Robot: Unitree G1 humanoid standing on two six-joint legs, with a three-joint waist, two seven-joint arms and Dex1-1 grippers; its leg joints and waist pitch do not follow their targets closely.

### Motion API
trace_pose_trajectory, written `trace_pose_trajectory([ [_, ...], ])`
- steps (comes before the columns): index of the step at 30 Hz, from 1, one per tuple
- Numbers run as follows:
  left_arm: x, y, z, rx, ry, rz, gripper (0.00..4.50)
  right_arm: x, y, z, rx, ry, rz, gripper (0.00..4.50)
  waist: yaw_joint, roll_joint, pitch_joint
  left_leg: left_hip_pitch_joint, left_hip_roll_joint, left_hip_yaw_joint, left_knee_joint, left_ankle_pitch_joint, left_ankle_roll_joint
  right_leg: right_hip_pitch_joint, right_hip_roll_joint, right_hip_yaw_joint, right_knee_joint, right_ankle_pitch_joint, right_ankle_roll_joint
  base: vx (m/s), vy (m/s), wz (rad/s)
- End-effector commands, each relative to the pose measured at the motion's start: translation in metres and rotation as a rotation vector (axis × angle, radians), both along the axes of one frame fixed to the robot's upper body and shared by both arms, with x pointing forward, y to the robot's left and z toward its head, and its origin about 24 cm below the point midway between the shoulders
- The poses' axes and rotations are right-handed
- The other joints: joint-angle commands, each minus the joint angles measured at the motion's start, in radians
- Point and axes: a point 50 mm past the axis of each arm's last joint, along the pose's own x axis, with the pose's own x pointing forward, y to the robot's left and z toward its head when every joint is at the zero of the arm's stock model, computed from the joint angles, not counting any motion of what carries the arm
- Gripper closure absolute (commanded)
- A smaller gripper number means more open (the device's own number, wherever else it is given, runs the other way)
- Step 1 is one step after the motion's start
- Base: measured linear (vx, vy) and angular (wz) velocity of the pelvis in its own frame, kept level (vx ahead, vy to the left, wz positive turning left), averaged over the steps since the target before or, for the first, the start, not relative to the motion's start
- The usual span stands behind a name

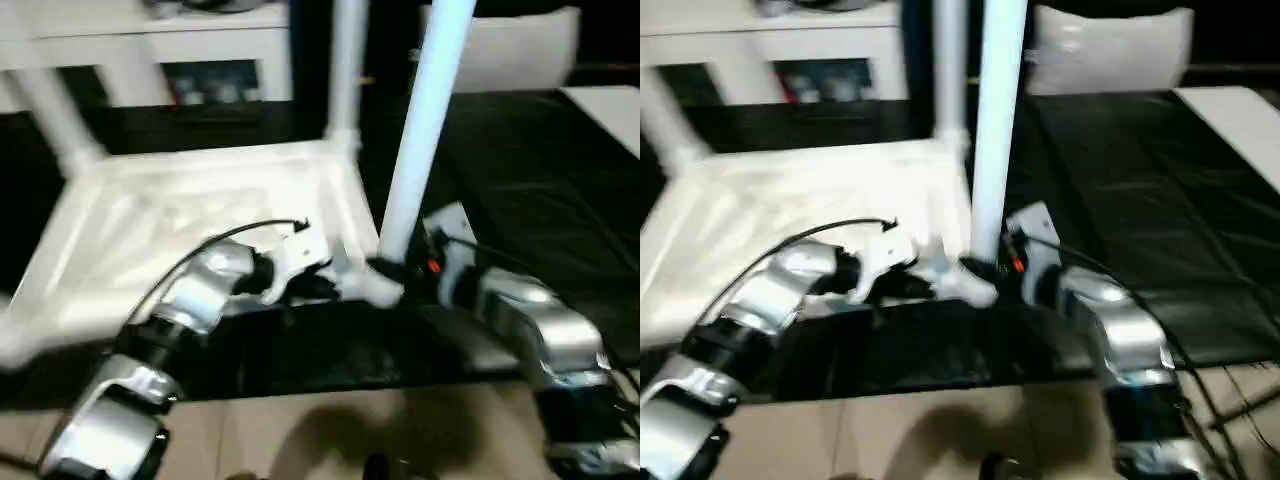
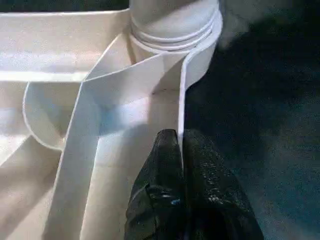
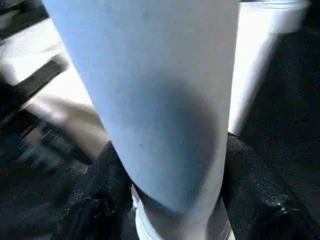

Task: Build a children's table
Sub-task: Rotate leg to tighten

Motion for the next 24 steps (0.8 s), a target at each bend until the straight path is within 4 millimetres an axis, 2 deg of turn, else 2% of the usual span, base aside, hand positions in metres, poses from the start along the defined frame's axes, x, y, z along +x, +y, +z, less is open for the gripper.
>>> trace_pose_trajectory([
  [1, 0.009, -0.023, 0.027, -0.085, -0.106, 0.067, 4.50, 0.007, 0.027, -0.006, 0.027, 0.043, -0.064, 2.41, -0.007, 0.003, -0.071, -0.005, 0.016, -0.004, -0.069, -0.306, 0.055, 0.073, -0.066, 0.040, -0.082, -0.523, 0.067, 0.000, 0.000, 0.00],
  [2, 0.012, -0.028, 0.031, -0.093, -0.127, 0.122, 4.50, 0.014, 0.031, -0.005, 0.037, 0.042, -0.143, 2.41, -0.017, -0.001, -0.072, -0.008, 0.002, 0.002, -0.061, -0.277, 0.051, 0.070, -0.068, 0.036, -0.086, -0.535, 0.061, 0.000, 0.000, 0.00],
  [3, 0.013, -0.030, 0.032, -0.093, -0.136, 0.134, 4.50, 0.015, 0.033, -0.004, 0.047, 0.037, -0.149, 2.41, -0.023, 0.000, -0.074, -0.003, -0.007, 0.007, -0.056, -0.254, 0.058, 0.068, -0.067, 0.032, -0.094, -0.539, 0.059, 0.000, 0.000, 0.00],
  [4, 0.012, -0.031, 0.032, -0.094, -0.140, 0.137, 4.50, 0.015, 0.036, -0.002, 0.059, 0.021, -0.136, 2.41, -0.025, -0.001, -0.074, -0.004, -0.008, 0.006, -0.057, -0.243, 0.066, 0.068, -0.068, 0.033, -0.095, -0.531, 0.058, 0.000, 0.000, 0.00],
  [5, 0.011, -0.034, 0.034, -0.097, -0.143, 0.139, 4.50, 0.016, 0.041, 0.001, 0.078, -0.013, -0.112, 2.41, -0.025, -0.001, -0.080, -0.010, -0.006, 0.005, -0.059, -0.217, 0.082, 0.073, -0.068, 0.038, -0.086, -0.491, 0.049, 0.000, 0.000, 0.00],
  [6, 0.010, -0.035, 0.034, -0.097, -0.143, 0.139, 4.50, 0.016, 0.041, 0.003, 0.074, -0.029, -0.112, 2.07, -0.025, -0.002, -0.081, -0.015, -0.004, 0.003, -0.060, -0.198, 0.089, 0.075, -0.068, 0.042, -0.081, -0.467, 0.043, 0.000, 0.000, 0.00],
  [7, 0.010, -0.035, 0.034, -0.097, -0.143, 0.139, 4.50, 0.016, 0.041, 0.003, 0.074, -0.029, -0.112, 1.87, -0.023, -0.003, -0.087, -0.023, -0.004, 0.002, -0.060, -0.148, 0.102, 0.080, -0.070, 0.050, -0.067, -0.403, 0.021, 0.000, 0.000, 0.00],
  [8, 0.010, -0.034, 0.034, -0.092, -0.147, 0.133, 4.50, 0.016, 0.041, 0.003, 0.077, -0.037, -0.112, 1.73, -0.020, -0.003, -0.090, -0.026, -0.002, 0.000, -0.060, -0.098, 0.117, 0.079, -0.069, 0.057, -0.055, -0.342, -0.008, 0.000, 0.000, 0.00],
  [9, 0.009, -0.033, 0.033, -0.086, -0.149, 0.133, 4.50, 0.016, 0.040, 0.004, 0.078, -0.046, -0.116, 1.64, -0.019, -0.004, -0.092, -0.028, -0.002, 0.000, -0.059, -0.073, 0.124, 0.079, -0.069, 0.059, -0.049, -0.315, -0.021, 0.000, 0.000, 0.00],
  [10, 0.009, -0.031, 0.033, -0.080, -0.157, 0.125, 4.50, 0.016, 0.038, 0.005, 0.081, -0.054, -0.118, 1.52, -0.015, -0.001, -0.100, -0.034, 0.001, -0.003, -0.054, -0.009, 0.138, 0.083, -0.071, 0.065, -0.029, -0.233, -0.049, 0.000, 0.000, 0.00],
  [11, 0.009, -0.029, 0.033, -0.073, -0.159, 0.125, 4.50, 0.016, 0.036, 0.006, 0.087, -0.064, -0.116, 1.39, -0.009, -0.004, -0.108, -0.039, 0.001, -0.006, -0.047, 0.074, 0.162, 0.080, -0.068, 0.072, -0.007, -0.122, -0.079, 0.000, 0.000, 0.00],
  [12, 0.009, -0.029, 0.033, -0.071, -0.159, 0.126, 4.50, 0.016, 0.036, 0.007, 0.089, -0.067, -0.116, 1.30, -0.009, -0.005, -0.108, -0.041, 0.001, -0.006, -0.045, 0.104, 0.177, 0.078, -0.067, 0.074, 0.001, -0.081, -0.093, 0.000, 0.000, 0.00],
  [13, 0.008, -0.027, 0.032, -0.070, -0.166, 0.106, 4.50, 0.015, 0.032, 0.008, 0.096, -0.078, -0.106, 1.24, -0.002, -0.004, -0.104, -0.040, -0.001, -0.003, -0.043, 0.119, 0.199, 0.075, -0.067, 0.075, 0.002, -0.066, -0.107, 0.000, 0.000, 0.00],
  [14, 0.008, -0.024, 0.031, -0.068, -0.162, 0.102, 4.50, 0.013, 0.029, 0.009, 0.100, -0.090, -0.095, 1.18, 0.003, -0.007, -0.106, -0.043, -0.004, 0.000, -0.041, 0.117, 0.208, 0.076, -0.065, 0.076, 0.006, -0.067, -0.110, 0.000, 0.000, 0.00],
  [16, 0.007, -0.021, 0.029, -0.064, -0.159, 0.084, 4.50, 0.011, 0.023, 0.010, 0.093, -0.111, -0.055, 1.05, 0.013, -0.004, -0.101, -0.038, 0.001, 0.003, -0.044, 0.097, 0.210, 0.072, -0.065, 0.077, 0.000, -0.108, -0.106, 0.000, 0.000, 0.00],
  [18, 0.007, -0.016, 0.027, -0.064, -0.148, 0.079, 4.50, 0.007, 0.016, 0.010, 0.087, -0.116, -0.017, 0.85, 0.026, -0.006, -0.097, -0.030, 0.002, 0.008, -0.046, 0.051, 0.200, 0.069, -0.064, 0.077, -0.011, -0.172, -0.087, 0.000, 0.000, 0.00],
  [19, 0.007, -0.016, 0.027, -0.064, -0.148, 0.078, 4.50, 0.007, 0.016, 0.010, 0.086, -0.116, -0.014, 0.80, 0.031, -0.006, -0.094, -0.032, 0.005, 0.010, -0.049, 0.030, 0.190, 0.071, -0.064, 0.077, -0.014, -0.207, -0.078, 0.000, 0.000, 0.00],
  [21, 0.007, -0.010, 0.026, -0.074, -0.147, 0.028, 4.50, 0.000, 0.002, 0.010, 0.074, -0.128, 0.070, 0.60, 0.036, -0.007, -0.092, -0.030, 0.002, 0.012, -0.050, -0.002, 0.173, 0.070, -0.062, 0.076, -0.022, -0.254, -0.059, 0.000, 0.000, 0.00],
  [23, 0.006, -0.005, 0.024, -0.068, -0.139, 0.000, 4.50, -0.005, -0.007, 0.011, 0.066, -0.134, 0.133, 0.40, 0.044, -0.007, -0.086, -0.022, 0.001, 0.016, -0.054, -0.060, 0.157, 0.064, -0.060, 0.074, -0.037, -0.333, -0.034, 0.000, 0.000, 0.00],
  [24, 0.006, -0.003, 0.022, -0.061, -0.129, -0.012, 4.50, -0.008, -0.012, 0.012, 0.050, -0.137, 0.177, 0.35, 0.045, -0.008, -0.087, -0.022, 0.001, 0.016, -0.054, -0.067, 0.152, 0.065, -0.060, 0.074, -0.037, -0.344, -0.030, 0.000, 0.000, 0.00],
])
